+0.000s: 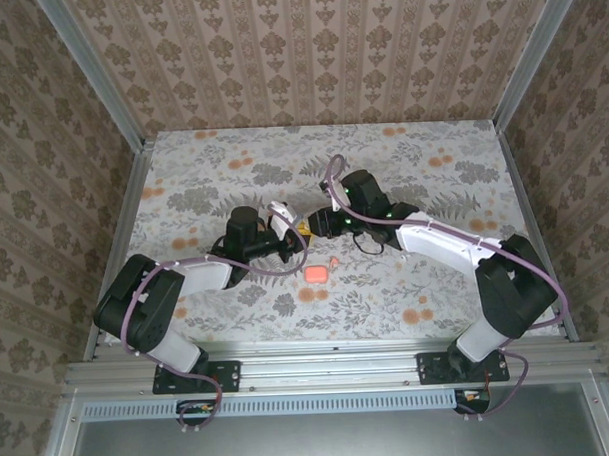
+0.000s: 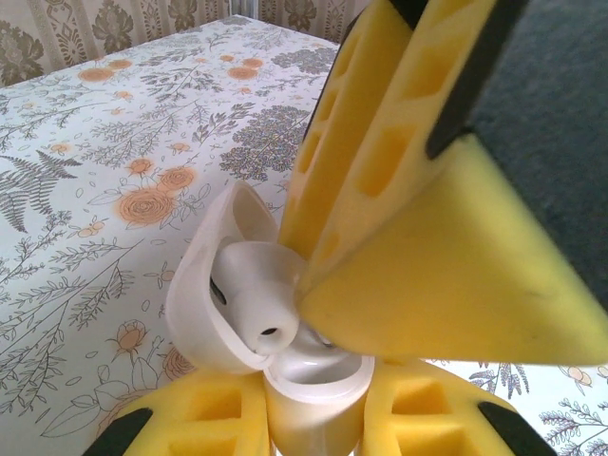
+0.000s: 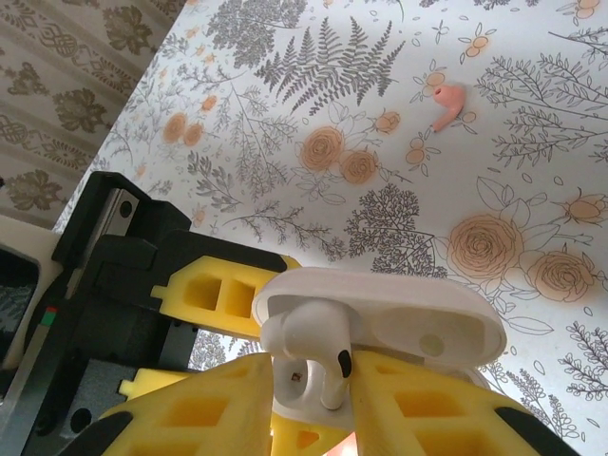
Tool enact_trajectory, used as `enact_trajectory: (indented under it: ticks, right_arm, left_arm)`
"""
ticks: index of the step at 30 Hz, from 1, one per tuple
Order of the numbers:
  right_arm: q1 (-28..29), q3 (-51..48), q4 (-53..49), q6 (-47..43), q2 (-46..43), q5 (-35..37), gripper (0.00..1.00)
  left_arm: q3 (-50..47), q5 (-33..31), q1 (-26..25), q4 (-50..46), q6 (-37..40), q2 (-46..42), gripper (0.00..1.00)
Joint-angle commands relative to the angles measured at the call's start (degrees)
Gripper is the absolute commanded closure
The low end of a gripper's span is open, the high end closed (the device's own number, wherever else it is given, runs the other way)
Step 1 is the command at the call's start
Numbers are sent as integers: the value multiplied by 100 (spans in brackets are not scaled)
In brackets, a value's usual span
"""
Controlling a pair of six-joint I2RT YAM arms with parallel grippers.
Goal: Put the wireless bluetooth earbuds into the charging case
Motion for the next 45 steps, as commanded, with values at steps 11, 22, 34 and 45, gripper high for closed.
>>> enact_trajectory:
  ticks: [11, 22, 34, 45]
  right_arm:
    - [-205, -274, 555, -224, -284, -387, 72]
    - [-218, -228, 497, -137, -15, -645, 69]
    - [-253, -228, 523, -182, 69, -636, 75]
    - [-320, -471, 754, -397, -175, -677, 84]
  left_arm:
    - [153, 165, 47, 259, -125, 3, 92]
    - [164, 437, 47, 294, -165, -28, 93]
    - [155, 565, 56, 355, -210, -69, 92]
    - [130, 547, 65, 341, -201, -62, 92]
